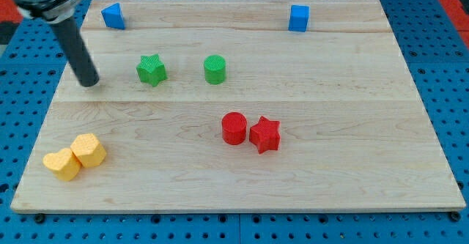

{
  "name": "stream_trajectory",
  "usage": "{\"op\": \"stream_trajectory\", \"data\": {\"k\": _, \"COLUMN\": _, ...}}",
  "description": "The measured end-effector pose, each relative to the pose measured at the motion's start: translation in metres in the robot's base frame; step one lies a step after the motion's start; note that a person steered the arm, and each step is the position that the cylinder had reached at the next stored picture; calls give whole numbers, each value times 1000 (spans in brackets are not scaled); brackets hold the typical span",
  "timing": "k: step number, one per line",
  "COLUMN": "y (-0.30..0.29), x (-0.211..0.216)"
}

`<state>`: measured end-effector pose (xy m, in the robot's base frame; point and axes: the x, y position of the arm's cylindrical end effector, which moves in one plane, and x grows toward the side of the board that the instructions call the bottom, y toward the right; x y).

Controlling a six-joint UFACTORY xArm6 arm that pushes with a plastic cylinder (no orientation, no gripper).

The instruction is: Separate the yellow hexagon with yellow heart

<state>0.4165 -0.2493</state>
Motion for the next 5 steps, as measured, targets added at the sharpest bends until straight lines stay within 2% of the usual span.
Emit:
{"op": "stream_trajectory", "data": {"k": 1, "y": -22, "x": 34}}
{"op": "stream_trajectory", "data": {"k": 3, "y": -45, "x": 58}}
{"op": "stream_trajectory", "data": {"k": 5, "y": -29, "x": 91}}
